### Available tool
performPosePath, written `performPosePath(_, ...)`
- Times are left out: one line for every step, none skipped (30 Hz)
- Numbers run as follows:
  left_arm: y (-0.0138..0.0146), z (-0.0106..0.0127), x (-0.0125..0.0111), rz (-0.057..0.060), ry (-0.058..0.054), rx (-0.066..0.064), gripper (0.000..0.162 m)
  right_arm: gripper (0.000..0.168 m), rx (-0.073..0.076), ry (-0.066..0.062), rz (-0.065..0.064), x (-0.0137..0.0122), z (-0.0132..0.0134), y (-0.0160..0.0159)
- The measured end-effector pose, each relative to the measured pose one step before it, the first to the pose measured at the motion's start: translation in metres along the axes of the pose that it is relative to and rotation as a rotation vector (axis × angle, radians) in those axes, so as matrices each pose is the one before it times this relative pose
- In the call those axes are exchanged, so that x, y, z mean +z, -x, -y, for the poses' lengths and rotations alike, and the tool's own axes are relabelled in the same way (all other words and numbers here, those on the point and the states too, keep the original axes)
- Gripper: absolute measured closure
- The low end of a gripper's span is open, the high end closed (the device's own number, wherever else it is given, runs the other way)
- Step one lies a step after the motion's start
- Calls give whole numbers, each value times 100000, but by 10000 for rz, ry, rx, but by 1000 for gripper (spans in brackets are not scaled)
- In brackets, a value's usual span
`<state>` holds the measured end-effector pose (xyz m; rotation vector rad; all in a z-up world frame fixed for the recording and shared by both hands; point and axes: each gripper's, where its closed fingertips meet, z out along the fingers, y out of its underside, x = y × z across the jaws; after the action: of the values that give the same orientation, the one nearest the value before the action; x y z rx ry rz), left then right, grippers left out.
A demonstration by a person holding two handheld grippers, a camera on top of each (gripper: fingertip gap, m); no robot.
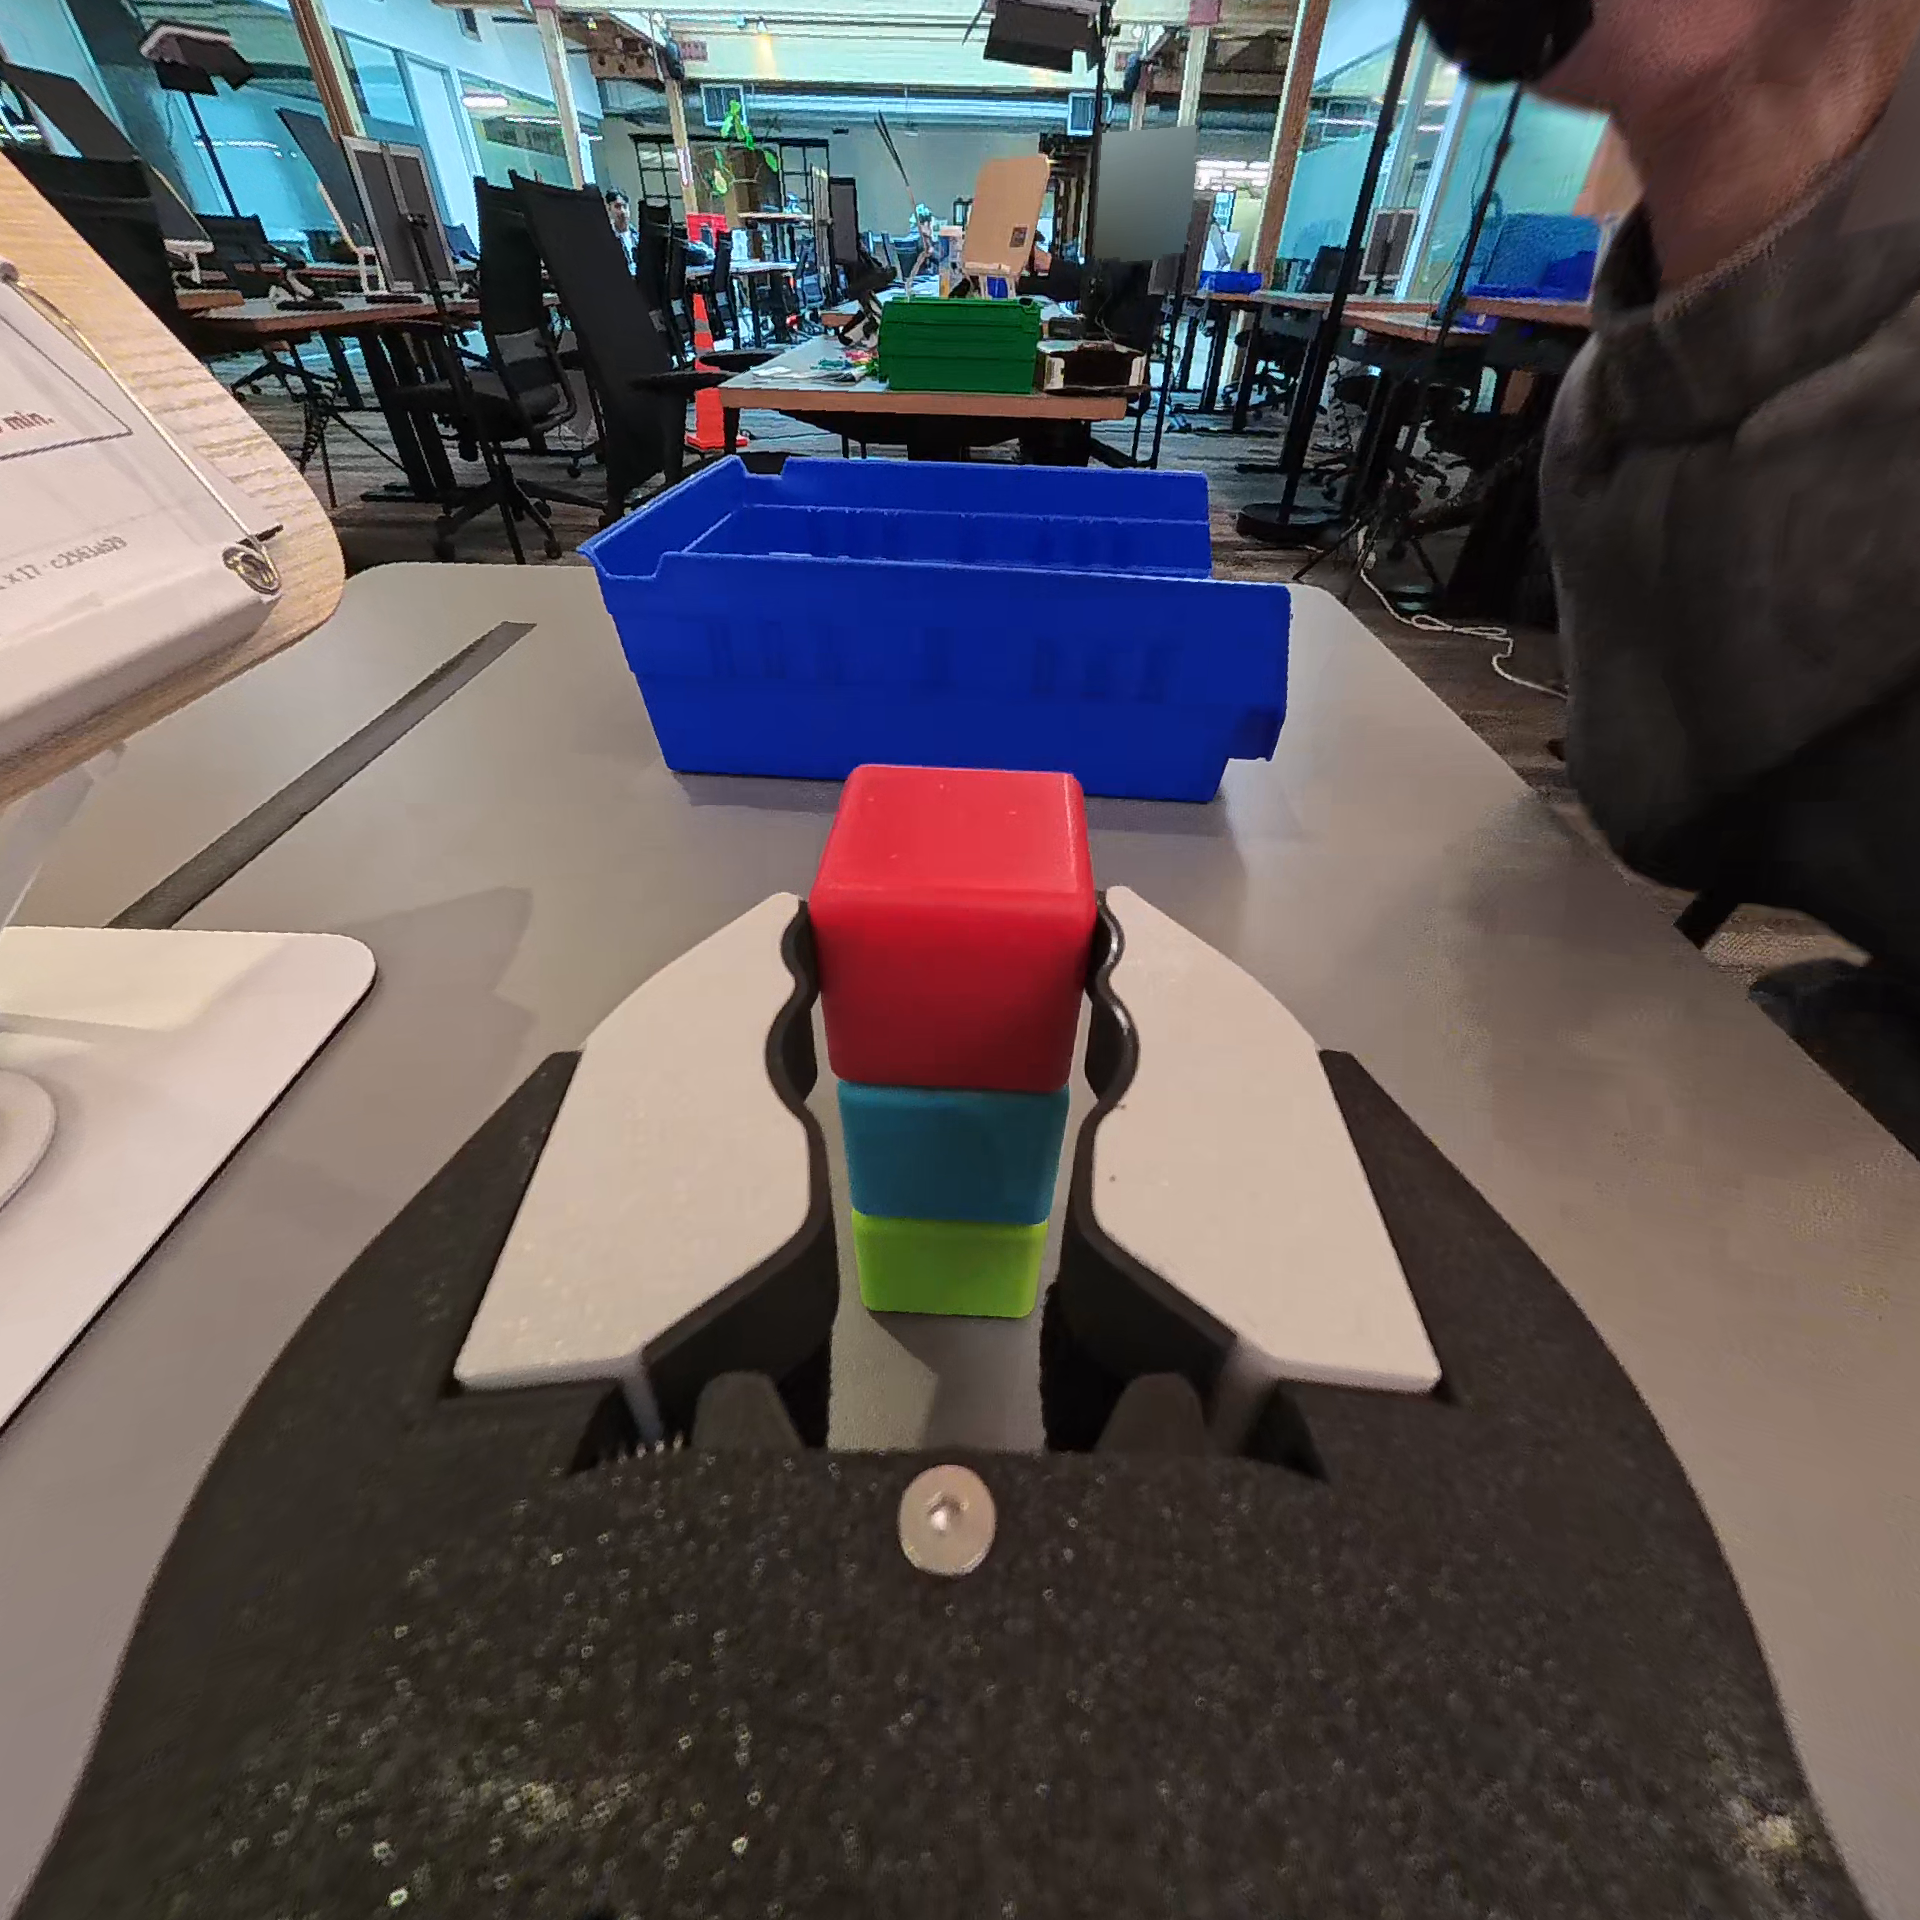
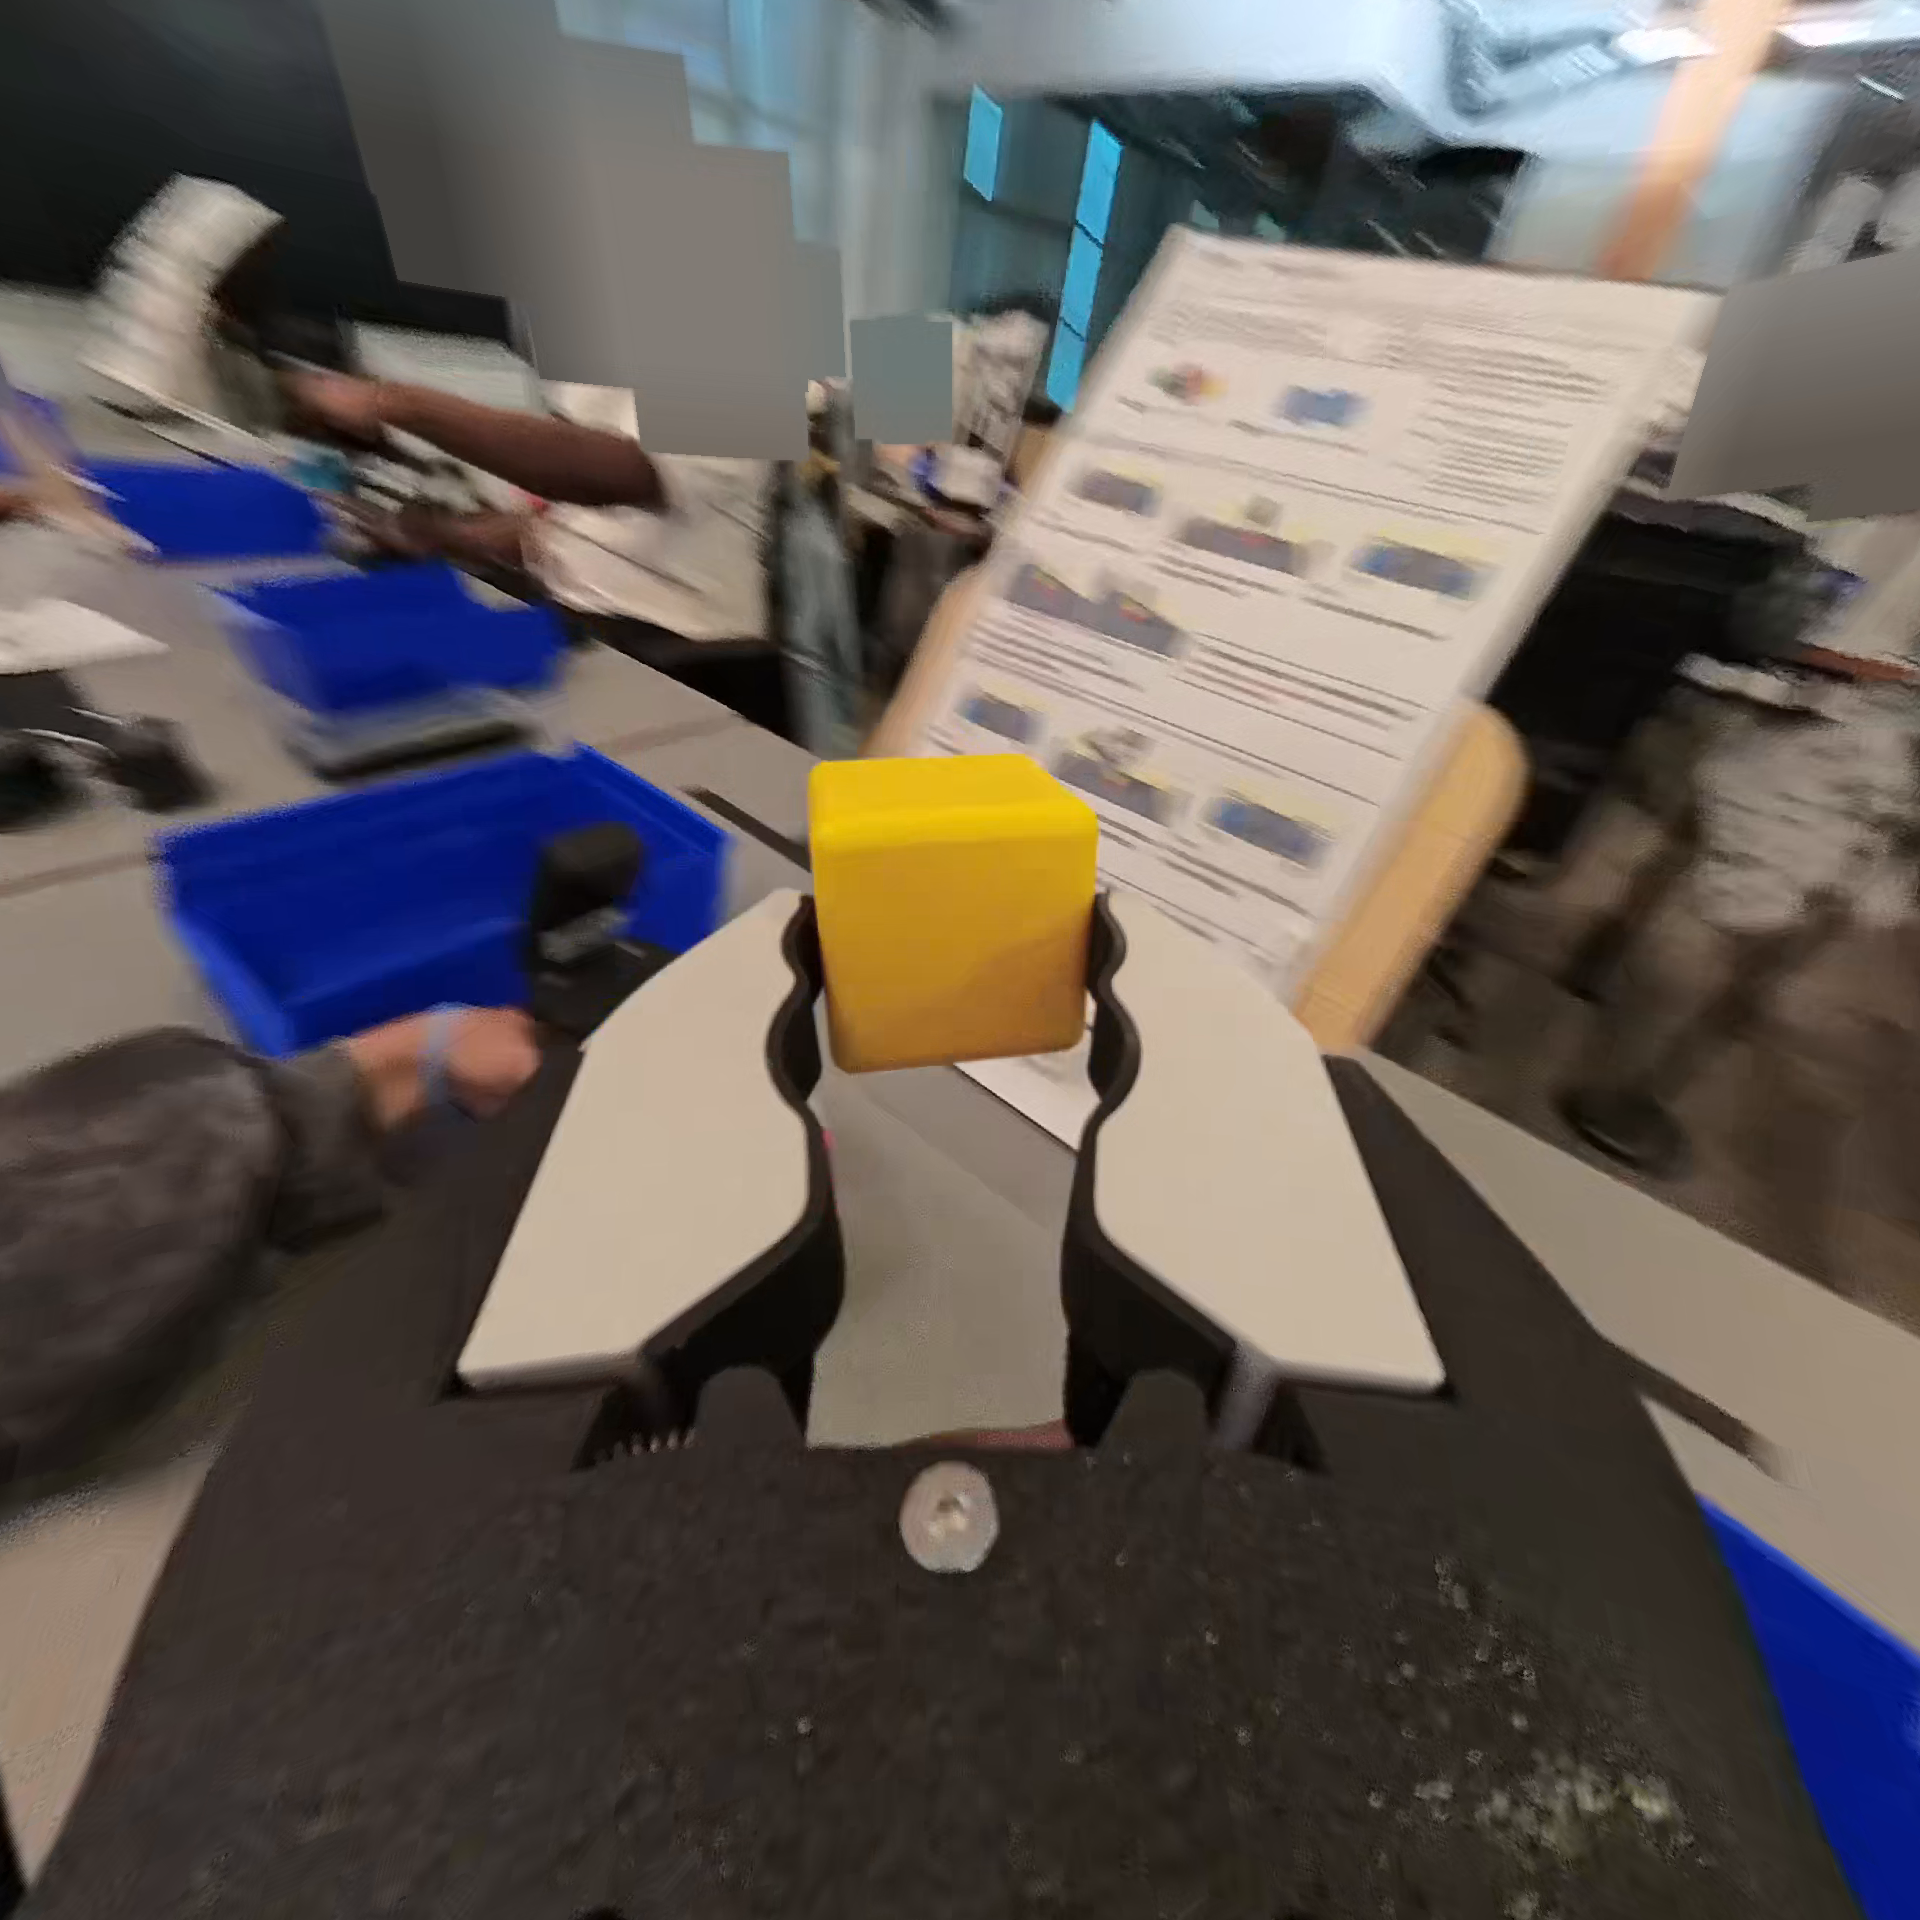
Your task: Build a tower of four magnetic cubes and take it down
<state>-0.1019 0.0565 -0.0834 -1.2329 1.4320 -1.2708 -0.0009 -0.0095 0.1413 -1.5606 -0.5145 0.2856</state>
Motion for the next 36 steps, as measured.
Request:
performPosePath(-3,1,5,21,0,-1,113,119,-81,716,-806,-1305,-335,-2299)
performPosePath(-2,1,-1,21,7,0,113,119,28,770,-640,-881,-804,-2390)
performPosePath(-2,0,7,19,9,1,113,119,90,957,-552,-403,-1344,-2416)
performPosePath(-10,-2,-3,13,9,3,113,119,2,1035,-539,96,-1634,-2411)
performPosePath(0,5,6,6,5,1,113,119,-28,947,-371,641,-1671,-2116)
performPosePath(7,0,-4,0,-9,-2,113,119,102,1015,-212,1104,-1807,-1821)
performPosePath(-4,0,3,-8,-16,-4,113,119,197,891,-78,1467,-1591,-1536)
performPosePath(-1,11,0,-9,-17,-10,113,119,318,725,99,1675,-1327,-1115)
performPosePath(3,0,1,-2,-16,-19,113,119,349,745,308,1764,-1258,-658)
performPosePath(3,0,-4,2,-9,-12,113,119,324,690,349,1728,-1107,-420)
performPosePath(-4,-2,1,3,2,3,113,119,259,654,229,1670,-1018,-453)
performPosePath(4,5,-6,-2,4,-5,113,118,222,639,104,1560,-973,-470)
performPosePath(2,-1,-6,-2,-8,-19,113,118,177,649,-34,1404,-1008,-498)
performPosePath(-4,10,-10,1,-26,-14,113,118,37,715,-67,1311,-1147,-403)
performPosePath(-4,7,15,-1,-29,-4,113,118,3,816,-96,1182,-1359,-333)
performPosePath(-17,0,5,-8,-17,-7,113,118,-66,699,-170,977,-1340,-296)
performPosePath(-6,3,-11,-13,-3,-10,113,118,-53,512,-78,814,-1257,-83)
performPosePath(-6,-5,-14,-11,3,-1,113,118,-20,431,65,720,-1287,203)
performPosePath(-5,0,3,-7,8,4,113,118,-17,318,-12,671,-1214,126)
performPosePath(-3,-3,-1,-13,11,4,113,118,-24,297,-40,664,-1201,83)
performPosePath(-6,-1,16,-17,3,5,113,118,-35,180,-60,611,-1036,23)
performPosePath(-10,8,3,-14,-6,-3,113,118,57,78,-46,470,-821,39)
performPosePath(-2,-3,3,-9,-5,0,113,118,40,60,-52,360,-736,106)
performPosePath(-3,3,2,-1,-2,-2,113,118,-44,118,-54,291,-741,153)
performPosePath(4,3,2,7,-2,-8,113,118,-7,104,-76,288,-641,104)
performPosePath(-7,1,3,19,-9,-2,113,118,47,71,-113,321,-513,-45)
performPosePath(-17,-2,-6,22,-9,-4,113,118,47,71,-74,325,-429,-63)
performPosePath(-21,-6,3,13,4,3,113,118,3,47,-6,318,-331,4)
performPosePath(-31,1,-4,10,14,9,113,118,8,14,71,301,-218,65)
performPosePath(-30,-7,5,3,14,5,113,118,69,3,85,279,-150,36)
performPosePath(-10,-2,1,1,1,-1,113,118,71,-5,18,227,-107,-71)
performPosePath(-6,6,1,0,-13,-8,113,118,29,-100,0,71,40,-70)
performPosePath(6,11,2,3,-17,-8,113,118,-17,-156,-14,-34,129,-81)
performPosePath(-4,8,-7,4,-16,-8,113,118,-106,-175,6,-41,152,13)
performPosePath(3,9,-15,3,-8,-11,113,112,-116,-220,-30,-102,164,32)
performPosePath(5,-84,-37,17,57,3,113,100,-73,-260,-116,-255,131,-16)
